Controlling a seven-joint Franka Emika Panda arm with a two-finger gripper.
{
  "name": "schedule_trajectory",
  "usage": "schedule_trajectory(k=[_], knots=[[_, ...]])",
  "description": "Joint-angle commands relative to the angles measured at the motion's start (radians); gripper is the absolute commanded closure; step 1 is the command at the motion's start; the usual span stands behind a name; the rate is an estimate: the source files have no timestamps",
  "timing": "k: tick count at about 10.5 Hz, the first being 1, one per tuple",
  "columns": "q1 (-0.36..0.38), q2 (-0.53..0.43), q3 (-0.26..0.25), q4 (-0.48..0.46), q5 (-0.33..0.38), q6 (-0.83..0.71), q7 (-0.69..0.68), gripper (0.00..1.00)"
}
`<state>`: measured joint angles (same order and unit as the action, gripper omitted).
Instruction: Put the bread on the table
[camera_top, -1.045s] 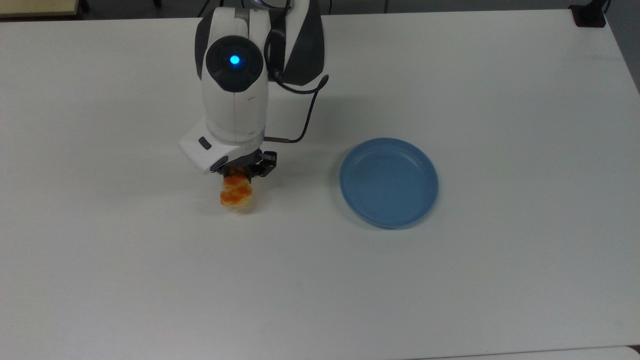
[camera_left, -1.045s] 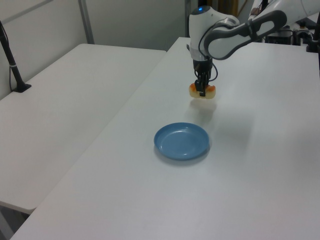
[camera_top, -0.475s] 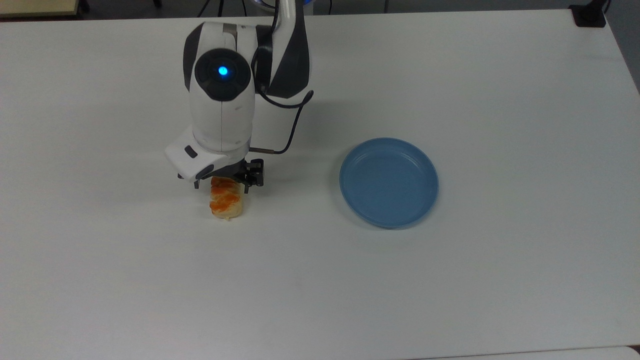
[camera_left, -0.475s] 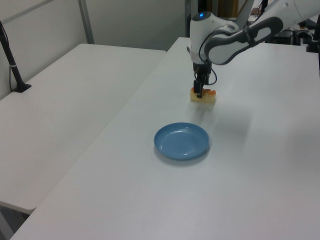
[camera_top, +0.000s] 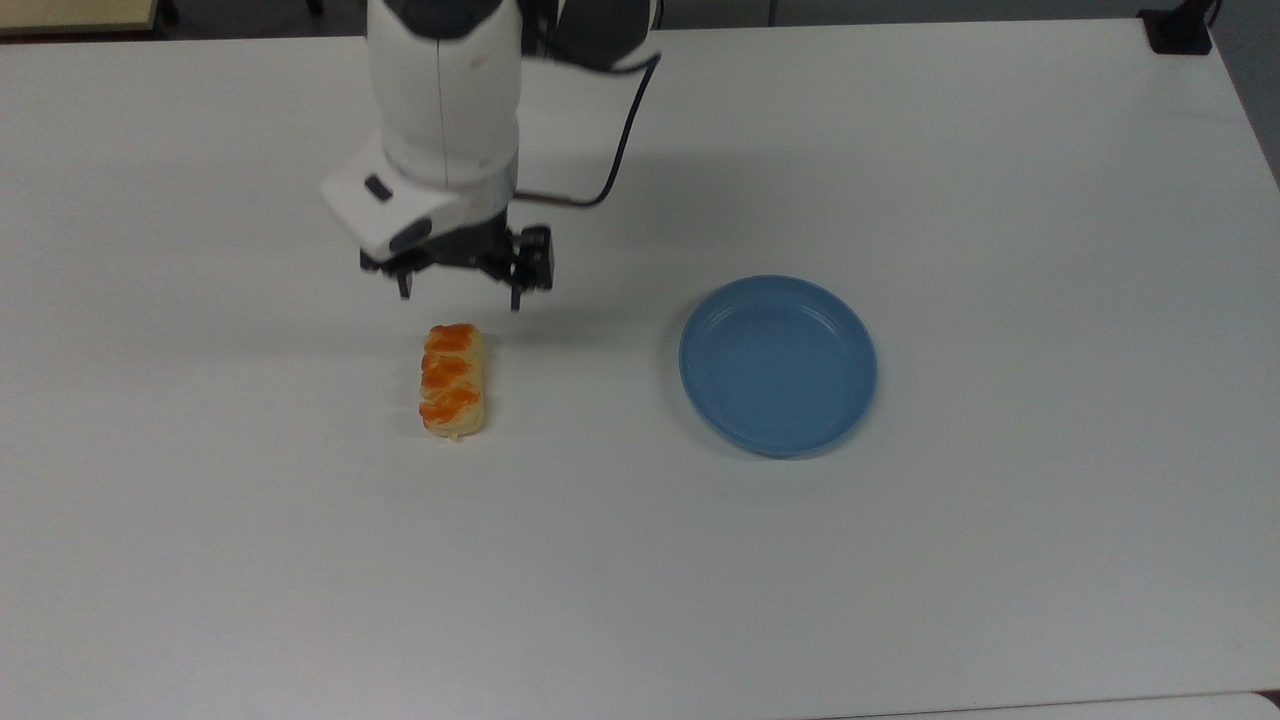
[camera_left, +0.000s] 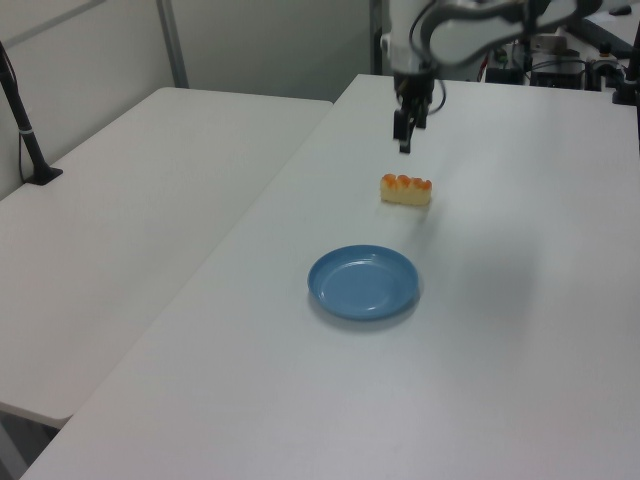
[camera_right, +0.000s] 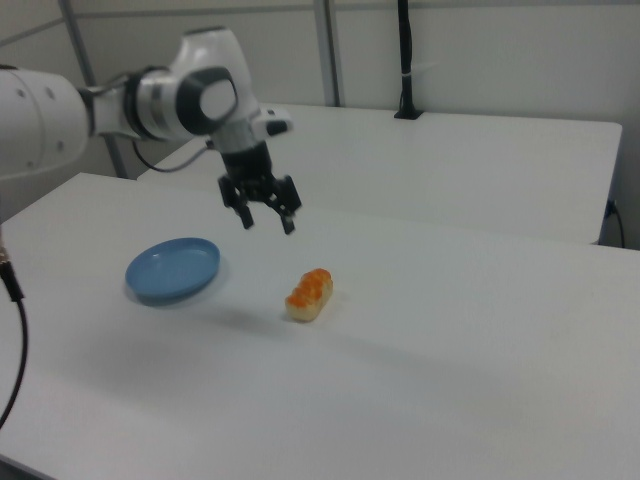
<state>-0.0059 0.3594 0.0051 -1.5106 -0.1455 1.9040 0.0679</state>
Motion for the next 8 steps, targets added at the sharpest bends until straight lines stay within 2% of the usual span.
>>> schedule_trajectory(k=[1,5,8], knots=[[0.027,-0.187,-0.002,-0.045,0.033,-0.169,0.012,0.00],[0.046,-0.292,-0.014,-0.049,0.069,-0.276,0.009,0.00],[0.044,-0.304,-0.014,-0.049,0.073,-0.299,0.009,0.00]])
